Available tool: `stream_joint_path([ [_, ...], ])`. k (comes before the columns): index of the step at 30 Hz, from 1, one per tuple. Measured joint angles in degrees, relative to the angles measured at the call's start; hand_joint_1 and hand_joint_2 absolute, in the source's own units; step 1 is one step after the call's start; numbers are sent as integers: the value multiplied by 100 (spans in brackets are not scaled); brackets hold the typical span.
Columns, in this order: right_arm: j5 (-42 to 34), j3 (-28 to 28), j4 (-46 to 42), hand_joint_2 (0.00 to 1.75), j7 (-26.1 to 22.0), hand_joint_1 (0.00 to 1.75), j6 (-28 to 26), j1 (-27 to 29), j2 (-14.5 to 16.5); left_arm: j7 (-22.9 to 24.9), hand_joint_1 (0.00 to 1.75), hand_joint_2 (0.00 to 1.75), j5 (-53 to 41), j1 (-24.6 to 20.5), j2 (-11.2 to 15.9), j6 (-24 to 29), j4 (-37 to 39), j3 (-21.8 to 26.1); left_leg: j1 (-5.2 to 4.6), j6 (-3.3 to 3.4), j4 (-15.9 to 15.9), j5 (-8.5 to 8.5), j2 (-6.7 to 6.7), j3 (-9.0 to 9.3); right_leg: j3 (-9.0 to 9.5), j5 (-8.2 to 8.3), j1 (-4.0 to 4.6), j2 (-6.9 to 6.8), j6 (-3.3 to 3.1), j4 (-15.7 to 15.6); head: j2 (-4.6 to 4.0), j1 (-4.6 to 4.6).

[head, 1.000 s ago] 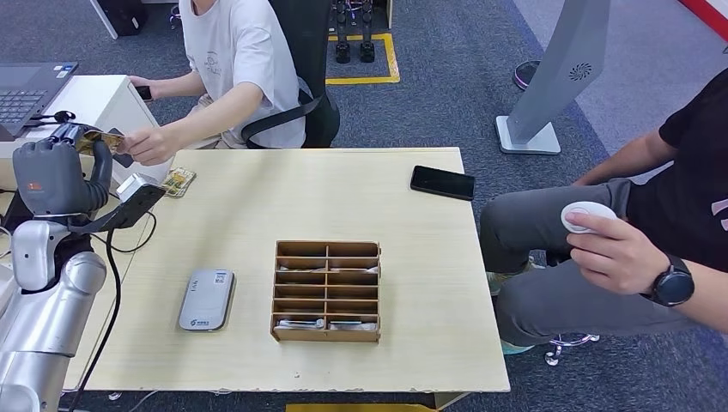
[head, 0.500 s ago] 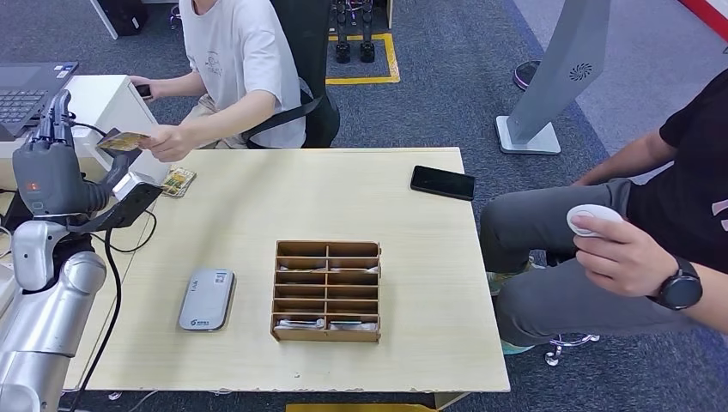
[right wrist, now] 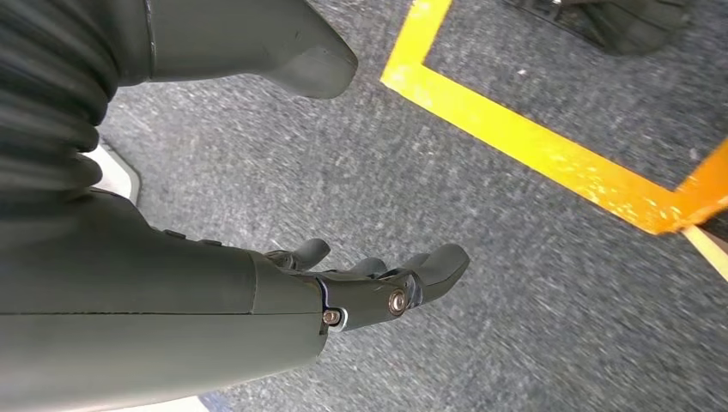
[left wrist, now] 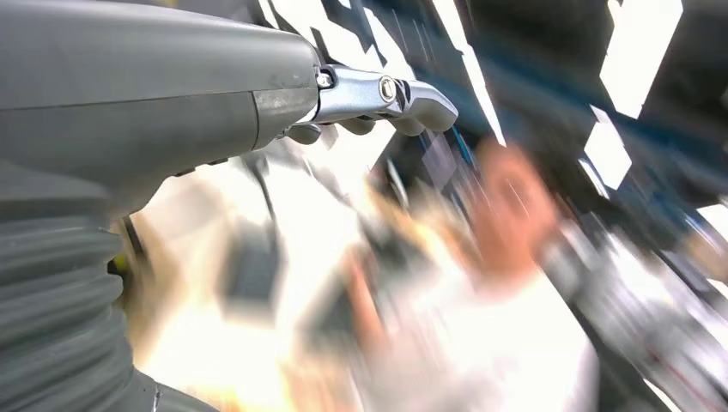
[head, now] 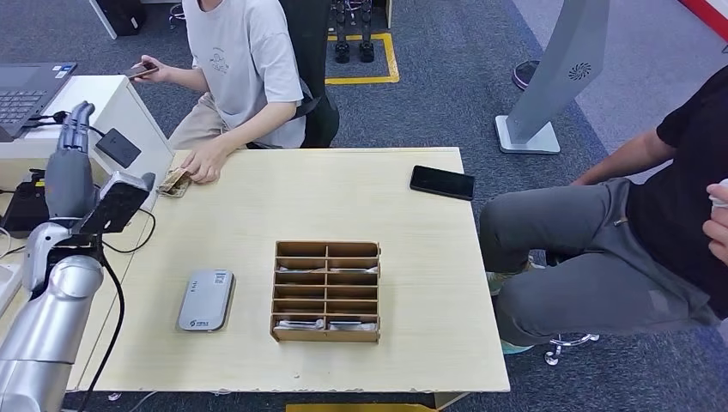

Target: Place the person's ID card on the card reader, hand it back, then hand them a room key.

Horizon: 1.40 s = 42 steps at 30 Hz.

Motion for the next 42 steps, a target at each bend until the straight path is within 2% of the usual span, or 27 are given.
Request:
stream_joint_path([
  [2, -31, -16, -2, 175, 11, 0, 8, 63, -1, -230, 0, 175, 538, 421, 57, -719, -577, -79, 0, 1, 0, -5, 3, -2, -2, -2, 0, 3, 1, 0, 0, 2],
  [5, -78, -37, -9, 175, 29, 0, 24, 151, -2, -431, 0, 175, 743, 1006, 234, -1177, -1436, -203, 0, 3, 0, -12, 5, -5, -7, -7, 0, 7, 5, -2, 0, 0],
  [9, -78, -44, -24, 175, 32, 0, 45, 188, -1, -495, 0, 175, 771, 1429, 414, -1327, -2165, -276, 0, 3, 0, -14, 0, -7, -7, -12, 0, 2, 8, -3, 0, 1],
  [17, -195, -121, -75, 175, -42, 0, 59, 189, 3, -751, 0, 175, 614, 1845, 566, -1507, -2814, -368, 0, 2, 0, -12, 2, -2, -2, -10, 0, 2, 7, -1, 0, 1],
  [21, -269, -196, -114, 175, -82, 0, 63, 187, 20, -867, 0, 175, 220, 2153, 562, -1330, -3066, -459, 0, 2, 0, -13, 0, -4, -3, -11, 0, 1, 8, -2, 0, 1],
  [25, -281, -291, -162, 175, -62, 0, 78, 189, 34, -906, 0, 175, -494, 2380, 534, -874, -3193, -639, -1, 3, 0, -14, 0, -4, -3, -12, -1, 0, 8, -3, 0, 1],
  [33, -279, -386, -237, 175, -22, 0, 122, 195, 47, -805, 0, 175, -1175, 2555, 535, -487, -3215, -948, 0, 3, 0, -14, -2, -3, -2, -12, -1, -1, 8, -3, 0, 1],
  [37, -253, -446, -286, 175, 22, 0, 164, 213, 73, -620, 0, 175, -1676, 2685, 545, -123, -3189, -1263, -1, 3, 0, -14, -2, -3, -3, -12, -1, -1, 8, -3, 0, 1],
  [42, -161, -492, -360, 175, 52, 0, 207, 227, 113, -163, 0, 175, -2410, 2742, 529, 449, -2988, -1750, -1, 3, 0, -15, -2, -5, -4, -13, -1, -1, 9, -4, 0, 1],
])
